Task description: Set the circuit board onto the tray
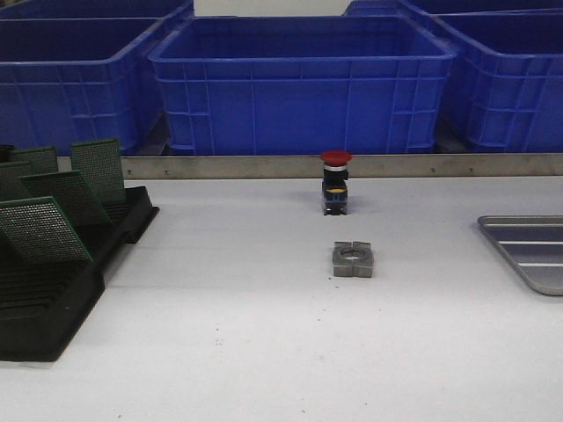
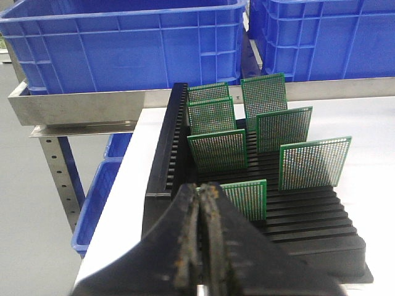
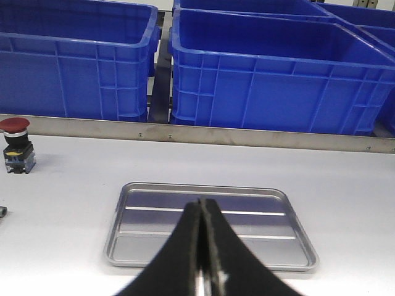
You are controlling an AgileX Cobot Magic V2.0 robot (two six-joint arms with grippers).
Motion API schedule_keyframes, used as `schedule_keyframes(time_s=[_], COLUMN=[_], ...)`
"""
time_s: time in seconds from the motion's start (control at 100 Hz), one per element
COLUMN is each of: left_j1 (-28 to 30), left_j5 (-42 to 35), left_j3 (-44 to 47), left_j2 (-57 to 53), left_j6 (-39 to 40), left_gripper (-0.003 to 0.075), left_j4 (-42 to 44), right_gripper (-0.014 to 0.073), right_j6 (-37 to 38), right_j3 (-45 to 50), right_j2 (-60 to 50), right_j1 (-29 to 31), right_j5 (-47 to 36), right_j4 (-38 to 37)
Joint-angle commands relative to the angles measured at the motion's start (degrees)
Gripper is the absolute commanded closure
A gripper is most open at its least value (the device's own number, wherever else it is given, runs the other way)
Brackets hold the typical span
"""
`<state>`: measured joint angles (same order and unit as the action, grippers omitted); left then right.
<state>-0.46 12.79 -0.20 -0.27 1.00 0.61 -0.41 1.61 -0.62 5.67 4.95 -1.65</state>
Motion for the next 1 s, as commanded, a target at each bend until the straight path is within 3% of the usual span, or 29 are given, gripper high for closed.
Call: schedule_keyframes(time_s=[0.0, 0.33, 0.52, 0.75, 0.99], left_j1=[-0.32, -0.21, -0.21, -0.11, -0.11], left_j5=[-5.28, -10.83, -9.46, 3.18, 13.51], left_j3=[1.70, 1.58, -2.15, -13.45, -25.59], left_j2=[-1.92, -1.92, -1.92, 1.39, 13.59], left_j6=[0.52, 0.52, 0.52, 0.52, 0.52], left_gripper=[0.0737, 0.0738, 0.0738, 0.0738, 0.0737], left_j4=[-0.61, -0.61, -0.61, -0.61, -0.61], right_gripper=[0.0653, 0.0653, 0.0653, 0.0653, 0.0653], right_j6=[-0.19, -0.19, -0.19, -0.19, -0.19], right_j3=[0.05, 0.05, 0.05, 0.05, 0.05], right_j2=[-1.10, -1.10, -1.10, -1.10, -1.10], right_j1=[-0.01, -0.01, -0.01, -0.01, -0.01], right_j5=[-4.26, -4.26, -4.26, -4.26, -4.26], right_j4=[0.08, 0.08, 0.08, 0.08, 0.08])
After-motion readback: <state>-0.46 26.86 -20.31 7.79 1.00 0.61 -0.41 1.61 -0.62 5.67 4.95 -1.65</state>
